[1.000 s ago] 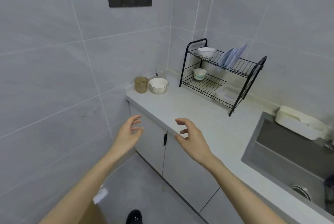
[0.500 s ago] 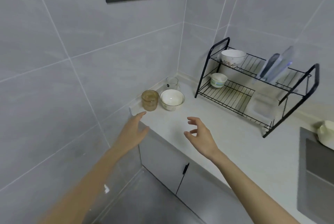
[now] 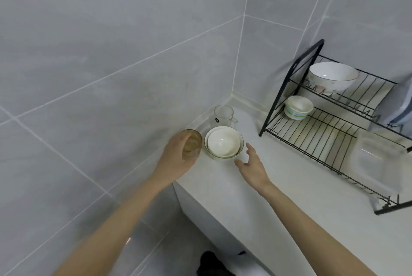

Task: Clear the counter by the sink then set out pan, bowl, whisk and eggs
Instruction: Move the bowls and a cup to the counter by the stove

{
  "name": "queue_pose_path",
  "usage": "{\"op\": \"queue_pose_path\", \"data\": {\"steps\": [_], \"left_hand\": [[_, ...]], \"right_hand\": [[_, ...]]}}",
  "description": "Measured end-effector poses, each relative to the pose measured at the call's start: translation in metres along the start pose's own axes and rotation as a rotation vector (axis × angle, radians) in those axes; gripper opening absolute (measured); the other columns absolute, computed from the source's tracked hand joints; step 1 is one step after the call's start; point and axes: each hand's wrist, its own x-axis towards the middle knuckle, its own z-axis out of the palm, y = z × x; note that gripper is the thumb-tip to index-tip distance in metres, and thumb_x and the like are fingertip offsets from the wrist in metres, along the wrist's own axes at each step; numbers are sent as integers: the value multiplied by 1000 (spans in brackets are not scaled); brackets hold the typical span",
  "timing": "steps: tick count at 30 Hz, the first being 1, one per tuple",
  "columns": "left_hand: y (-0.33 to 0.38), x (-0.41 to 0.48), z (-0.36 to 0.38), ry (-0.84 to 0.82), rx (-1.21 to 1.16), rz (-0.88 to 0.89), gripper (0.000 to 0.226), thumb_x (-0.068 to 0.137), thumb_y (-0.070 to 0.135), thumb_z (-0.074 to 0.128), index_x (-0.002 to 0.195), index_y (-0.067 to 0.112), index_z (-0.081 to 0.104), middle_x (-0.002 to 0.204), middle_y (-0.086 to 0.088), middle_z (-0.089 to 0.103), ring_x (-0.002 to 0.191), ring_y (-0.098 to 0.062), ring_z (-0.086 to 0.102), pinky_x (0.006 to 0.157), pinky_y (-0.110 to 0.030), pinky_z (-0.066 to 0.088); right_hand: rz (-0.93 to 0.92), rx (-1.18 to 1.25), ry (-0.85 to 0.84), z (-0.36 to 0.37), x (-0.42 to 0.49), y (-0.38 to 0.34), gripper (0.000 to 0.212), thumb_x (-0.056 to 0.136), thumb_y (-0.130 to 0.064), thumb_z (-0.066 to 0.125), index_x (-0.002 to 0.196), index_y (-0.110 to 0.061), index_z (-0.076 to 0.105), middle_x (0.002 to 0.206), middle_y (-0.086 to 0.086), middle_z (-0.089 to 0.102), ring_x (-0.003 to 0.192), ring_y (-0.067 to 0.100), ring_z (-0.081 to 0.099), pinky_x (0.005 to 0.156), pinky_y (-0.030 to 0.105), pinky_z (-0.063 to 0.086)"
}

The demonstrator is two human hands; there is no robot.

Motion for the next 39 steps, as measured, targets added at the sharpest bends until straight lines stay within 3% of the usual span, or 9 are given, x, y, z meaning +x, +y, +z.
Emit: {"op": "queue_pose_path", "data": {"steps": [3, 5, 7, 11, 14, 23, 28, 32, 39], "left_hand": [[-10, 31, 15, -38, 200, 6, 71, 77, 42, 63, 140, 25, 35, 146, -2, 32, 134, -26, 32, 110, -40, 33], [-12, 40, 21, -109, 328, -18, 79, 79, 41, 64, 146, 30, 24, 156, -5, 12, 143, -33, 12, 116, -45, 22], [-18, 49, 28, -177, 412, -26, 86, 81, 39, 66, 149, 30, 15, 158, -6, 2, 145, -32, 1, 118, -43, 13], [-23, 61, 34, -238, 510, 2, 90, 81, 40, 66, 151, 30, 9, 157, -9, 3, 144, -30, 4, 117, -42, 12], [-24, 67, 37, -235, 602, 20, 88, 84, 38, 64, 151, 31, 7, 158, -7, -1, 142, -32, 7, 114, -42, 17], [-27, 84, 32, -242, 486, -27, 82, 74, 35, 74, 144, 35, 30, 144, 1, 26, 127, -30, 28, 96, -41, 44], [-29, 76, 24, -179, 410, 32, 76, 68, 47, 73, 135, 33, 40, 133, 3, 39, 116, -25, 40, 89, -37, 46], [-26, 58, 19, -198, 328, 47, 75, 66, 46, 74, 133, 36, 42, 132, 8, 38, 119, -24, 38, 83, -30, 41], [-11, 27, 18, -240, 238, 226, 79, 64, 48, 74, 136, 35, 42, 134, 9, 39, 122, -21, 39, 96, -33, 43]], "right_hand": [[68, 14, -26, 0, 37, 5, 74, 95, -29, 53, 152, -21, 7, 153, 7, 27, 134, 28, 38, 111, 42, 33], [110, 34, -43, 3, 52, 9, 75, 94, -31, 53, 151, -22, 5, 152, 8, 29, 130, 32, 44, 109, 45, 36], [144, 63, -62, 7, 66, 12, 73, 94, -29, 53, 150, -21, 8, 144, 8, 40, 112, 34, 57, 97, 46, 47], [251, 216, -72, 18, 85, 19, 47, 95, -19, 50, 135, -13, 28, 104, 9, 57, 75, 27, 64, 69, 37, 60], [322, 313, -83, 21, 92, 22, 30, 95, -18, 51, 119, -16, 34, 114, 10, 53, 66, 24, 66, 55, 23, 57], [381, 433, -18, 25, 100, 19, 24, 93, -5, 44, 114, -16, 39, 120, 12, 48, 110, 33, 55, 58, 32, 60], [375, 409, 39, 23, 85, 14, 34, 92, -4, 42, 123, -17, 40, 117, 7, 48, 109, 33, 56, 62, 37, 60], [352, 389, 105, 15, 59, 13, 36, 91, -3, 42, 122, -21, 42, 115, 7, 50, 107, 35, 58, 53, 32, 59], [348, 483, 291, -2, -11, 13, 32, 91, -1, 41, 118, -20, 42, 109, 8, 53, 97, 34, 61, 55, 34, 60]]}}
